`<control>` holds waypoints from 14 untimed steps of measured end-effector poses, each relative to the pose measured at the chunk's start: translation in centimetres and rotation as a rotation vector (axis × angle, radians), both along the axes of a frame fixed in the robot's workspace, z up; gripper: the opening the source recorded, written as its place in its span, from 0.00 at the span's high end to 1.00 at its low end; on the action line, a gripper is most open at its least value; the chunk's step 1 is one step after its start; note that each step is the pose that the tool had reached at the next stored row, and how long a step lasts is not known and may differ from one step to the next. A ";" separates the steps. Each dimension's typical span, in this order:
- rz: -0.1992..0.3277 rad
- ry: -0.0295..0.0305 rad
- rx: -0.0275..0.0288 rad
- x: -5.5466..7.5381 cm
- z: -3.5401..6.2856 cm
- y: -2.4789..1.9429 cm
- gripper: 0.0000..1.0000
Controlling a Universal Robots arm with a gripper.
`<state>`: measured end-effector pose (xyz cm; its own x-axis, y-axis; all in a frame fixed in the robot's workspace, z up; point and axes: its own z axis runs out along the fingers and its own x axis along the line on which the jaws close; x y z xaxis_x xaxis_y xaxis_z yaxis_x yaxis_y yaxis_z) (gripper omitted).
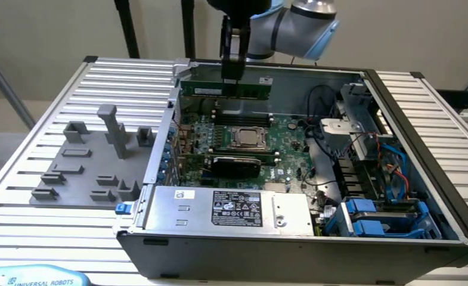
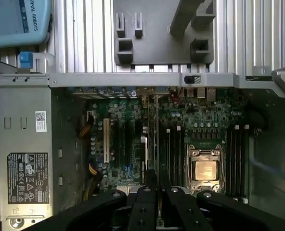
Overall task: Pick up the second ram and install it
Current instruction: 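Pick up the second ram and move it above second insertion slot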
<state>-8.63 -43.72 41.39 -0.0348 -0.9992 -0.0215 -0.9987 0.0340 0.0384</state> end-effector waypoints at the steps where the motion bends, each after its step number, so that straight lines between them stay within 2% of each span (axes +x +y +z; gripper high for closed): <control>1: 0.000 0.0000 0.0002 0.4 -0.14 0.17 0.87; 7: 0.000 0.0001 0.0000 2.4 -1.09 1.73 0.87; 14: 0.000 0.0000 0.0002 3.6 -2.21 3.97 0.87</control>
<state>-5.00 -39.75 39.18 -0.0349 -0.9992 -0.0217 -0.9987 0.0341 0.0384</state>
